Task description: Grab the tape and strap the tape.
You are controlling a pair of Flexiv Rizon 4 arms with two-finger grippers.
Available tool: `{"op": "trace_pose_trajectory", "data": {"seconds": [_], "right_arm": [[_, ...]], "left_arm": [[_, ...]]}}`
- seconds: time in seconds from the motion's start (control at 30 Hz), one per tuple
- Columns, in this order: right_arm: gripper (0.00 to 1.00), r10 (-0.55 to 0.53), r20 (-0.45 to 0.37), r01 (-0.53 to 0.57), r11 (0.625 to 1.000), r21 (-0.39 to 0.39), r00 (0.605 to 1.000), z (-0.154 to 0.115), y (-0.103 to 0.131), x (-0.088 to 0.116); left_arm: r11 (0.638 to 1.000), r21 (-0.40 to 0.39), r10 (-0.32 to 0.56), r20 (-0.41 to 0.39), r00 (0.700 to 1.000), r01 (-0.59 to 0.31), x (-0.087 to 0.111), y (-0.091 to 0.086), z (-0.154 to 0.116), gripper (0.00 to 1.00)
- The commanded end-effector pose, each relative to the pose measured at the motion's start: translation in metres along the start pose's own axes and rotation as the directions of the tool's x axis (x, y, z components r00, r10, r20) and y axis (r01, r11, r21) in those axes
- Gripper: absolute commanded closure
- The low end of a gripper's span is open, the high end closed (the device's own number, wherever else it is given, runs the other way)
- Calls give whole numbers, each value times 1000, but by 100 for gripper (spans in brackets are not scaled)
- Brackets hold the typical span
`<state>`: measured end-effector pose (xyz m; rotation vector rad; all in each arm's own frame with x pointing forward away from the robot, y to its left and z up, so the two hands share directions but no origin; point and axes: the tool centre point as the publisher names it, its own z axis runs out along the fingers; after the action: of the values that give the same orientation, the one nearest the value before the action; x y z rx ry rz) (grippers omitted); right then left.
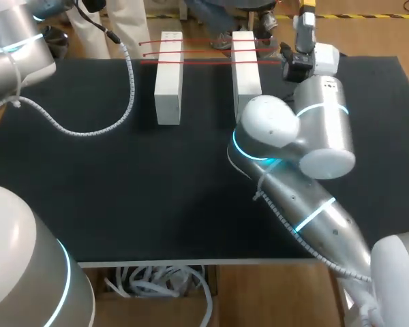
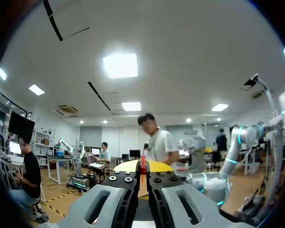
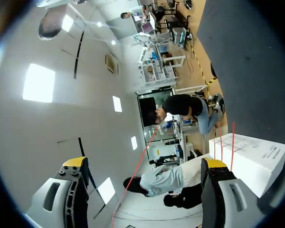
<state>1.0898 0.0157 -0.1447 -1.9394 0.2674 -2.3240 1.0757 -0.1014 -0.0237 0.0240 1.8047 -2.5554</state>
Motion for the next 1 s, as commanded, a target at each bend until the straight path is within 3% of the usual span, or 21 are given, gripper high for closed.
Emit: {"op": "trace_pose_trajectory", "data": {"seconds": [0.03,0.27,0.7,1.0], "right_arm": [[0,2,-131,-20,991,-135,991,11,-9,-1],[0,70,-151,-87,990,-112,986,10,-17,14],[0,173,-147,-194,969,-150,974,6,-9,19],[0,188,-131,-208,965,-159,973,7,-4,15]], "left_arm": [[1000,1,1,1,1000,-1,1,0,0,100],[1000,1,1,1,1000,-1,1,0,0,100],[1000,1,1,1,1000,-1,1,0,0,100],[1000,1,1,1,1000,-1,1,0,0,100]]}}
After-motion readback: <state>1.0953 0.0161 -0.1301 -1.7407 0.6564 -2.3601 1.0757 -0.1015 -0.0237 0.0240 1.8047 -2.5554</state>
